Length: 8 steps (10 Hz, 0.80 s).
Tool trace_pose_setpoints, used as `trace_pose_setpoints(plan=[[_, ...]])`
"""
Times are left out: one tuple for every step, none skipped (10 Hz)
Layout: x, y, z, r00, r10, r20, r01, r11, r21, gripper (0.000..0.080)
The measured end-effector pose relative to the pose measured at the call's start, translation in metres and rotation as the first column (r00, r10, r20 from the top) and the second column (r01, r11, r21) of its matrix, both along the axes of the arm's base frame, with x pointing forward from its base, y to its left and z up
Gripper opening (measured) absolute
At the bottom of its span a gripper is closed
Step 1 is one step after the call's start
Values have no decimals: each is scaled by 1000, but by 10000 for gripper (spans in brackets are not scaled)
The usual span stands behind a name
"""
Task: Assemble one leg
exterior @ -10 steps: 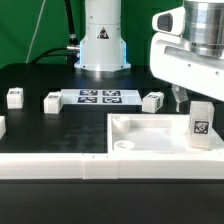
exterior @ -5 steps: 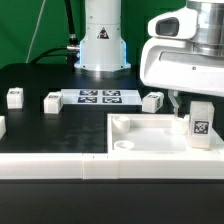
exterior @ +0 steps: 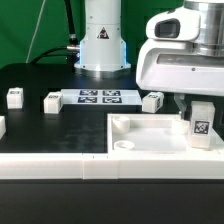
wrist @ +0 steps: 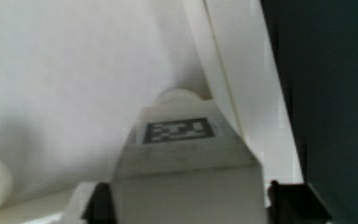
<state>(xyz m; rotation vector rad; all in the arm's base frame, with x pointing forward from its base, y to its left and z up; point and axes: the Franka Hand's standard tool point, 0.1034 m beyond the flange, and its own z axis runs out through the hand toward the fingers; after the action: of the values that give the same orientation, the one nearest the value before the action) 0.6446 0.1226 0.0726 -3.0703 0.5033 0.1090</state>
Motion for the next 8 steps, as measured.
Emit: trace_pose_setpoints(plan=[[0,-1,0,1000,-8,-1,8,1000,0,291],[0,-1,0,999,-36,-2,36,999,-2,291],[0,-1,0,999,-34,-2,34,999,-2,291],[0,-1,0,999,-37,-2,37,999,-2,291],[0,-1,-1,985,-170,-6,170,985,-12,291],[0,-2,-1,963,-268,-8,268,963,-20,291],[0,-2,-1,950,-313,-9,313,950,-23,291],[0,-2,0,904,-427,-11,427,904,-31,292]])
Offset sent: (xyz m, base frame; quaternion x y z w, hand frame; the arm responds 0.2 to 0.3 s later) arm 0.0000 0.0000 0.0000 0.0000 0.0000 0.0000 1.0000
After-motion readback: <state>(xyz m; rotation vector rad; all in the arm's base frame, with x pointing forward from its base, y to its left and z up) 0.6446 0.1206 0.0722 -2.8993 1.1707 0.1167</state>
